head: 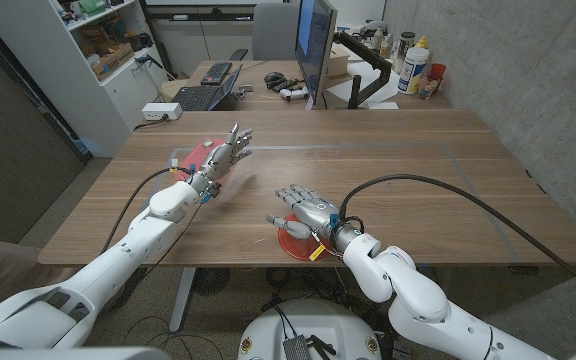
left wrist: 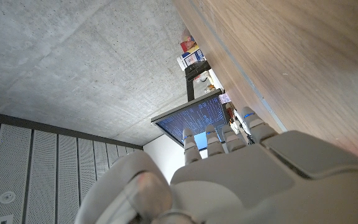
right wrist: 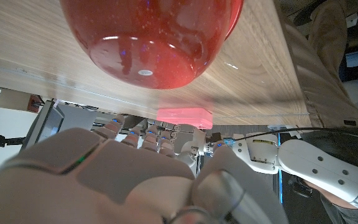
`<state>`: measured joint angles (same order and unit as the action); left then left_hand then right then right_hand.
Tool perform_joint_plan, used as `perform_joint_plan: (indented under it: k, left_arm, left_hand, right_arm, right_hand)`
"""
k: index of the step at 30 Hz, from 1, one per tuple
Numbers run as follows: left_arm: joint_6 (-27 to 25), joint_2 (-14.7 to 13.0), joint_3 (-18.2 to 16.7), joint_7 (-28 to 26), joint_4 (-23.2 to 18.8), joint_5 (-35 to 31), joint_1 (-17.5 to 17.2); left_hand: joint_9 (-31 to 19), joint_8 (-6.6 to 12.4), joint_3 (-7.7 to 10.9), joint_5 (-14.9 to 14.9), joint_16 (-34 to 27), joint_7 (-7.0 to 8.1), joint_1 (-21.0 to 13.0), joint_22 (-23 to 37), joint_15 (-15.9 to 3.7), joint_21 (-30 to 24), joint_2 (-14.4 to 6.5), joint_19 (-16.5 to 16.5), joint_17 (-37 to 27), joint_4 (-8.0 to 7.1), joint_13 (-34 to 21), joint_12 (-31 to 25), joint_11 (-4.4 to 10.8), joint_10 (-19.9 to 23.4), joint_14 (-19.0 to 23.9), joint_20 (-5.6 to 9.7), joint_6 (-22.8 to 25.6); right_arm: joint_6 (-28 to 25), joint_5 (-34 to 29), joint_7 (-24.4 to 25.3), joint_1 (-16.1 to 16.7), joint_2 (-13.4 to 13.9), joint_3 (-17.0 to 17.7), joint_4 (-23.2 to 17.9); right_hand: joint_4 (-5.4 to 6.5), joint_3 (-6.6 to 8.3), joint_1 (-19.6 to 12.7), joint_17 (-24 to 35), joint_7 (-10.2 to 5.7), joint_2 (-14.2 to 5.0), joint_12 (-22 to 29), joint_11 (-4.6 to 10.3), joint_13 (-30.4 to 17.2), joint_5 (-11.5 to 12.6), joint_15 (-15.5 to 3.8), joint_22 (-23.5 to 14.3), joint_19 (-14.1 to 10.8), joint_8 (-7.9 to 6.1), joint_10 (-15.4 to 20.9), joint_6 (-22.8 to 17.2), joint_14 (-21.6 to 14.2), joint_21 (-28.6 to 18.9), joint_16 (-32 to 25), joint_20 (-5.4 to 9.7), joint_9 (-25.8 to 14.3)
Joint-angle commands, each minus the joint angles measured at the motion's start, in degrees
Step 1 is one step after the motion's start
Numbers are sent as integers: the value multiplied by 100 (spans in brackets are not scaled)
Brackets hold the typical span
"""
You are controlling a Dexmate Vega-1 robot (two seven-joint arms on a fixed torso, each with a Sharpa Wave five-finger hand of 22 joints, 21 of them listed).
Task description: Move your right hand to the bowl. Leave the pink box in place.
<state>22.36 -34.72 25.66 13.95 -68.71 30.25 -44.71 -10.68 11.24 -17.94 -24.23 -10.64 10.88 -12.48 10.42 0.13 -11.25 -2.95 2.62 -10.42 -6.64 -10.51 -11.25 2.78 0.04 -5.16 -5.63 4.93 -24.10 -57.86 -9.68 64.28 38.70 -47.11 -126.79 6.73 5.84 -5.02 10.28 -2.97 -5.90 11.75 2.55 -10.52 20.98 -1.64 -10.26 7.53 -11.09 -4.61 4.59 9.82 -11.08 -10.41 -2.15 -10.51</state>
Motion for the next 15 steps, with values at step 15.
perform_joint_plan:
  k: [15]
  left_arm:
    - [40, -47, 47, -51, -166, -123, -42]
  left_hand:
    - [-13, -2, -12, -51, -20, 46, -5, 14, -4, -34, 54, -15, -6, 34, -16, -9, 15, -25, -57, 41, -26]
  right_arm:
    - [106, 90, 368, 40, 32, -51, 197]
  right_hand:
    - [47, 112, -86, 8, 18, -522, 54, 18, -18, 23, -178, -14, 13, -40, 14, -55, 198, -43, -30, -22, -14]
